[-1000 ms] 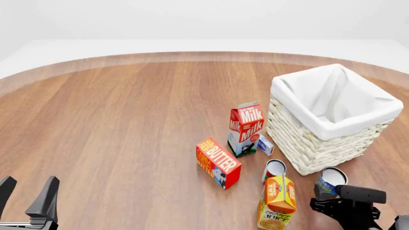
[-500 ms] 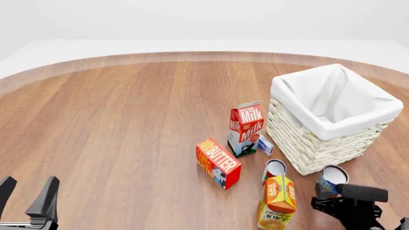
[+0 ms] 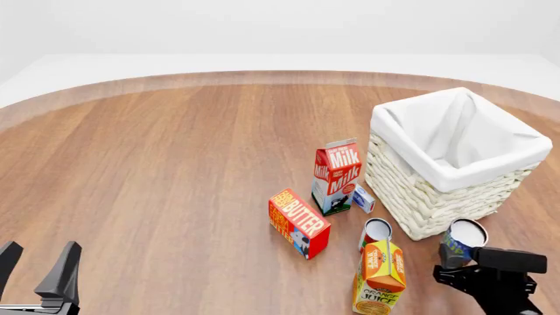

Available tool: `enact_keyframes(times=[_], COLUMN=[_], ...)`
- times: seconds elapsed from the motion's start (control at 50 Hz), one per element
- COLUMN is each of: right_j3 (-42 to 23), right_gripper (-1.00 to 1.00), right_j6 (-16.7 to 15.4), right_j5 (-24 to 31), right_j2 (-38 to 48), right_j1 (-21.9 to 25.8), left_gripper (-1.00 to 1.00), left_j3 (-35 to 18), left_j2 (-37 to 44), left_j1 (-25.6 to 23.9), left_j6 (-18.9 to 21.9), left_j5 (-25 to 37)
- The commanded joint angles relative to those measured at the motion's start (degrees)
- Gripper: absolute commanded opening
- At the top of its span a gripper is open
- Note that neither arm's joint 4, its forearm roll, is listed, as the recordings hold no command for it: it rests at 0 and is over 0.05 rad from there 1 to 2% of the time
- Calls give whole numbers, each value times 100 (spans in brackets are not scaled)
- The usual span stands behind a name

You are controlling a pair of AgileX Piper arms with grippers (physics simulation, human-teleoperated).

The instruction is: Pick up the alphabet soup, and put it in the basket.

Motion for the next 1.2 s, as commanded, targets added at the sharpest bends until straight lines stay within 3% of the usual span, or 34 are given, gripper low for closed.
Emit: enact_keyframes(times=[0.02, 0.3, 0.42, 0.82, 1.2], right_j3=[0, -1, -1, -1, -263], right_gripper=[-100, -100, -100, -100, -100], right_j6=[83, 11, -17, -88, -242], right_j5=[471, 1162, 1032, 1447, 2192], right_j2=[-596, -1440, -1306, -1921, -2598], right_j1=[9, 15, 21, 46, 130], left_gripper=[100, 100, 100, 100, 100], left_j3=[0, 0, 0, 0, 0], left_j2=[0, 0, 0, 0, 0], left_j1=[0, 0, 0, 0, 0], left_j6=[0, 0, 0, 0, 0], left_j5=[0, 0, 0, 0, 0])
